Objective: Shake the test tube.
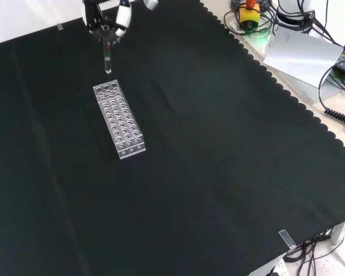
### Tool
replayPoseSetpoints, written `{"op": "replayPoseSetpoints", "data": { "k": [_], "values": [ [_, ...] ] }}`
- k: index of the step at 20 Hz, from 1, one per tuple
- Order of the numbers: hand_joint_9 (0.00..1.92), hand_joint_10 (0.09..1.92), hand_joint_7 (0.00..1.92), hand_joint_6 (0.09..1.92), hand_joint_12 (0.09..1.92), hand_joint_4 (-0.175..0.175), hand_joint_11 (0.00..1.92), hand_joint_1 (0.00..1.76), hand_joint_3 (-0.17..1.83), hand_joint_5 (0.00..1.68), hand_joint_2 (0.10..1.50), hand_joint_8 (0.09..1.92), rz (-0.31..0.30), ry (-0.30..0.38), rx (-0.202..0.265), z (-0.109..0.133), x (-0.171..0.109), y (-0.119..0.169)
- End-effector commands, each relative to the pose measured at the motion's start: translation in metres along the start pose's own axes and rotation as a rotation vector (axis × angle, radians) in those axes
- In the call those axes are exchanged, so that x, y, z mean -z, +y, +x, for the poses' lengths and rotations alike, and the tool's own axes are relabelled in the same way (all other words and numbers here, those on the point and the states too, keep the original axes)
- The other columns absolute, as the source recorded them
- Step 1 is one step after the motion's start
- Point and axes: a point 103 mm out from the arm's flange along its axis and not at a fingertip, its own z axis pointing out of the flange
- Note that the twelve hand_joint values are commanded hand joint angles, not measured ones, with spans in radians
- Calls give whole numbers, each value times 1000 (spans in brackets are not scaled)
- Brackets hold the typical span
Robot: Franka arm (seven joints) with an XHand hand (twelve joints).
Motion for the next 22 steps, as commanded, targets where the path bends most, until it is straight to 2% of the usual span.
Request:
{"op": "replayPoseSetpoints", "data": {
  "k": [1, 7, 12, 17, 22],
  "values": [
    [1602, 533, 1702, 505, 846, -175, 1301, 1231, 635, 1351, 645, 496, 28, 106, 81, 62, -12, -9],
    [1602, 534, 1702, 505, 847, -175, 1302, 1231, 635, 1351, 645, 496, 28, 161, 120, 85, -7, -11],
    [1603, 534, 1702, 505, 847, -175, 1302, 1231, 635, 1351, 645, 496, 28, 137, 105, 76, -7, -10],
    [1603, 534, 1702, 505, 847, -175, 1303, 1231, 636, 1352, 644, 496, 18, 62, 58, 43, -9, -6],
    [1602, 534, 1702, 505, 848, -175, 1303, 1231, 636, 1352, 644, 496, 2, -46, -14, -10, -3, 0]
  ]
}}
